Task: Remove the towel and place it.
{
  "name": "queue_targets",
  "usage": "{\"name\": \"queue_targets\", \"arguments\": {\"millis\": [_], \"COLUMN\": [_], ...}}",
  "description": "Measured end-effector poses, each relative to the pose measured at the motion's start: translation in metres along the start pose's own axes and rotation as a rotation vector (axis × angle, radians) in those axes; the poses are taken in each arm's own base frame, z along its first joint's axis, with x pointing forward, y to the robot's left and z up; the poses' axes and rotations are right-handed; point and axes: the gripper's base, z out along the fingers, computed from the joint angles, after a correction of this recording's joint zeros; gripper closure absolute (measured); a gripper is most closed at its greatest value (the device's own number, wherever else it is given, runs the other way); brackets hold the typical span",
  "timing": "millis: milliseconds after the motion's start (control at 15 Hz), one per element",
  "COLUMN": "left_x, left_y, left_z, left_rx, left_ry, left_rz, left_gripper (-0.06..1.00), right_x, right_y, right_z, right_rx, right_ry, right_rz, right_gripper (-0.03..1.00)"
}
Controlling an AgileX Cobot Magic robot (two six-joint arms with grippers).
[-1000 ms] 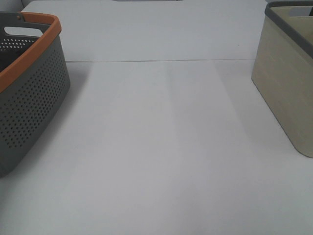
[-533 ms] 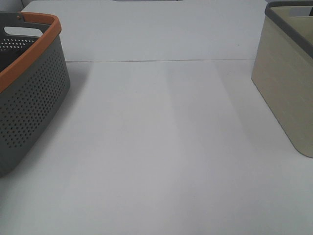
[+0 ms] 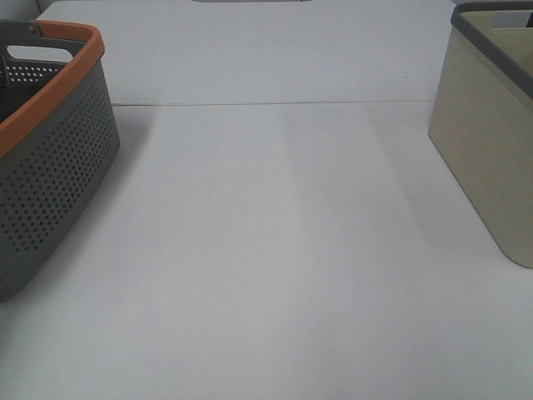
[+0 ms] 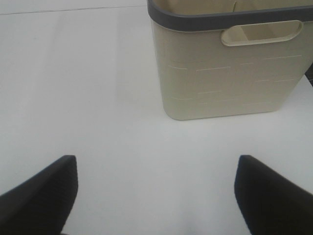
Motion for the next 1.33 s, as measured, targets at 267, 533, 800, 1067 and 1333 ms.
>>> {"name": "queue_targets", "arguments": {"millis": [267,533,800,1067,1333], "left_x": [-0.002,-0.004,-0.003,-0.003,-0.004], "left_y": [0.0,0.004,0.002,0.002,0.001], "left_z": [0.01,0.013,0.013,0.013,0.001], "left_rx": [0.007,0.004,0.031,0.031,0.04], "left_ry": [0.006,0.005,0.012,0.011,-0.017], "left_rz": [0.007,0.006,-0.072,-0.104,-0.138], "left_gripper": [0.47,0.61,0.94,0.94,0.94], "right_x": [0.0,0.0,0.0,0.0,0.0], "right_y": [0.0,0.0,0.0,0.0,0.0], "right_z": [0.0,0.0,0.0,0.0,0.0], "right_rx": [0.0,0.0,0.0,0.0,0.0], "right_ry": [0.0,0.0,0.0,0.0,0.0], "right_rz": [0.0,0.0,0.0,0.0,0.0], "right_gripper": [0.19,0.19,0.19,0.19,0.19]}}
